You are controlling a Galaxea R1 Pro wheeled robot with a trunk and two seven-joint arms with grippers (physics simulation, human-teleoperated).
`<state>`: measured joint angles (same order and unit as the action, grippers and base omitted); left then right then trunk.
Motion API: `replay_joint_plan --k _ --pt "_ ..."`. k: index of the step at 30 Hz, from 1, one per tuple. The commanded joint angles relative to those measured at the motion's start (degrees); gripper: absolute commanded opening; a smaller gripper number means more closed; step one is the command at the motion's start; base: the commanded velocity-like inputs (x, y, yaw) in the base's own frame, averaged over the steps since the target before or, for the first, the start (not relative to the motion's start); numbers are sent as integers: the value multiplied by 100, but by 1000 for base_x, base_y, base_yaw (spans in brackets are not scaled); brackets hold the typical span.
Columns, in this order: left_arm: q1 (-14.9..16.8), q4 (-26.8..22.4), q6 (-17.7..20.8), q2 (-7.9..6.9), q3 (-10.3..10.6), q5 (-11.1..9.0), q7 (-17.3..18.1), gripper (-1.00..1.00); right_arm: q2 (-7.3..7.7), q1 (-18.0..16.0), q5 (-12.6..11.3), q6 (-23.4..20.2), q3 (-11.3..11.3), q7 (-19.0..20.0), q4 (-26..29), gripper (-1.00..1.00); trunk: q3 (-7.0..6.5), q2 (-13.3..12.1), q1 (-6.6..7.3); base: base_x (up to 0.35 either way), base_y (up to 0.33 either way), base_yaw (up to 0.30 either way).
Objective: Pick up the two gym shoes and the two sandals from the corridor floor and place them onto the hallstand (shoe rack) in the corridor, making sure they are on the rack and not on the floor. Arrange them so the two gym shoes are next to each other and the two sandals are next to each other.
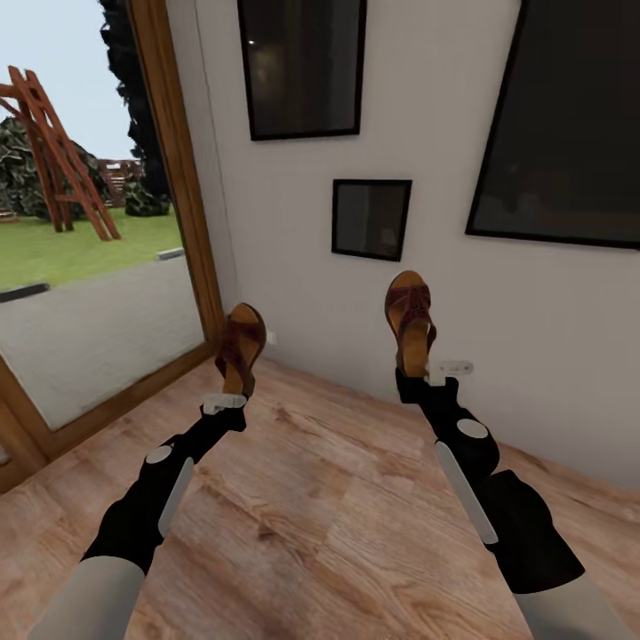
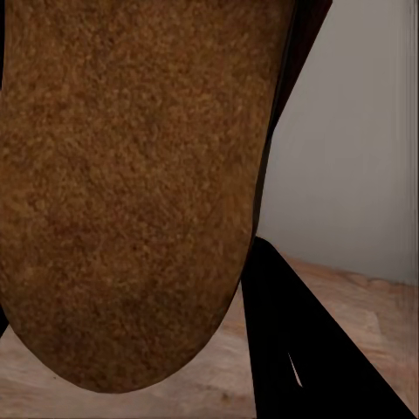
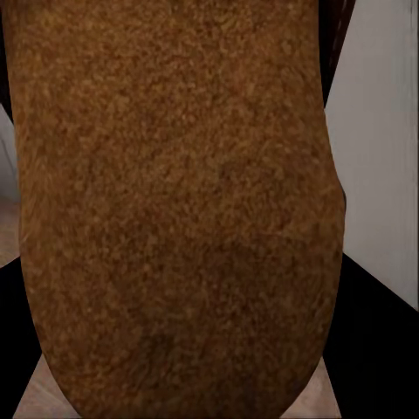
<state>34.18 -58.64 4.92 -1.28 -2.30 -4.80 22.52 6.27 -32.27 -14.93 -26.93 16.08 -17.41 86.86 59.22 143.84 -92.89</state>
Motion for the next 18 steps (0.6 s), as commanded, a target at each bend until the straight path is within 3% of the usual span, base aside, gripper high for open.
replay_joint_plan --k 1,18 --pt "1 -7 44 -1 -14 -38 42 -100 5 -7 -52 -14 18 -60 6 -100 3 2 1 0 0 -250" --pt "1 -11 51 19 -4 -59 56 -100 5 -7 -56 -14 10 -60 6 -100 -36 2 1 0 0 -250"
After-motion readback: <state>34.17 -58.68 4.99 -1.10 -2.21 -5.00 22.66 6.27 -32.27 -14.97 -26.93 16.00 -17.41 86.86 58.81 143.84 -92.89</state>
